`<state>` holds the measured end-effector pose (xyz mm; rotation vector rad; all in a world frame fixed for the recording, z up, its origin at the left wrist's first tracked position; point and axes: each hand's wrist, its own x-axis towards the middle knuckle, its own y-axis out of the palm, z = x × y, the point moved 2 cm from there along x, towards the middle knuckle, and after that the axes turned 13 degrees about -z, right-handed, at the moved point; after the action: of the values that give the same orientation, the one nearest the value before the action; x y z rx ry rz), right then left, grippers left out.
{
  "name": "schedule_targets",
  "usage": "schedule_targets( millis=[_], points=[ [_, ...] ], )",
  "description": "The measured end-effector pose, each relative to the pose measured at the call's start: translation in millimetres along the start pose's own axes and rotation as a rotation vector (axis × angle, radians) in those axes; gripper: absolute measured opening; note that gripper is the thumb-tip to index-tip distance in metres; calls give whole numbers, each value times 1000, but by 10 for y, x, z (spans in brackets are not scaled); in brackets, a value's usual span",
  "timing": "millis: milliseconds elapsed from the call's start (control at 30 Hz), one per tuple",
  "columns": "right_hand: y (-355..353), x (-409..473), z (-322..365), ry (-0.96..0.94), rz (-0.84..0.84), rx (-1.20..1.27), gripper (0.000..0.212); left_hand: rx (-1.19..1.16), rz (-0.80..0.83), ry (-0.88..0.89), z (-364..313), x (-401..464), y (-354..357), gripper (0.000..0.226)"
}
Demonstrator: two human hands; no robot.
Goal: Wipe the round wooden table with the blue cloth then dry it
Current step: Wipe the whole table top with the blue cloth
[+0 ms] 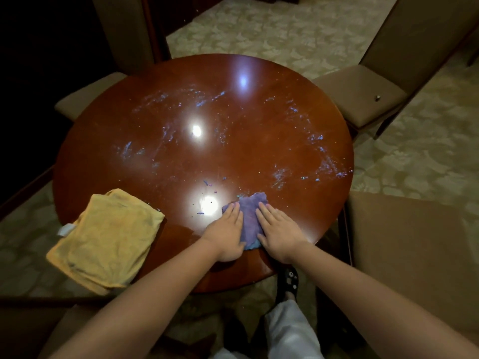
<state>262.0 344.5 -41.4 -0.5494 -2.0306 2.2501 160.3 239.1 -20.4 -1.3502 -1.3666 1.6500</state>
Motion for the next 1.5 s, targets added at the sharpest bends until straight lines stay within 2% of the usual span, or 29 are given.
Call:
schedule_targets(
  millis=[133,300,467,667,700,800,833,933,1000,1033,1133,1167,1233,1267,1333,1433,1500],
  points=[
    [92,-144,43,18,-22,11,84,-5,19,12,40,-66,82,80],
    [28,155,-27,54,-13,-36,63,-78,-34,-42,85,107,-88,79],
    [128,-313,111,51,-38,13,72,-86,19,33,-16,-142,46,80],
    [117,-145,86,124,-28,19,66,-106,33,46,36,18,-8,83],
    [145,-204,120,132,-40,56,71,-104,27,53,16,-19,4,82],
    [273,-535,260,162,-87,143,113,-77,8,98,-103,-225,100,79],
    [297,-594,272,168,-103,127,119,-61,3,117,-139,-275,108,78],
    [294,-477,177,217,-197,113,100,-74,22,115,-158,-202,12,77],
    [275,-365,103,224,-151,139,90,-85,33,100,-151,-74,-38,75],
    [293,-333,76,217,-120,131,91,-81,32,97,-153,-36,-46,74],
    [303,-498,135,216,-142,168,115,-48,24,122,-205,-116,24,71],
    [360,-579,166,221,-137,160,118,-36,18,139,-231,-179,65,70],
    [359,-692,189,263,-94,98,103,-21,2,170,-267,-276,121,69],
    [358,-694,185,282,-146,86,97,-9,-3,179,-273,-271,139,68],
    [335,-619,109,261,-144,100,102,-10,17,180,-271,-158,134,68],
    [335,-512,8,264,-155,111,90,-21,10,164,-250,9,111,69],
    [358,-630,47,269,-174,153,98,-17,-3,196,-268,-77,128,69]
  ],
)
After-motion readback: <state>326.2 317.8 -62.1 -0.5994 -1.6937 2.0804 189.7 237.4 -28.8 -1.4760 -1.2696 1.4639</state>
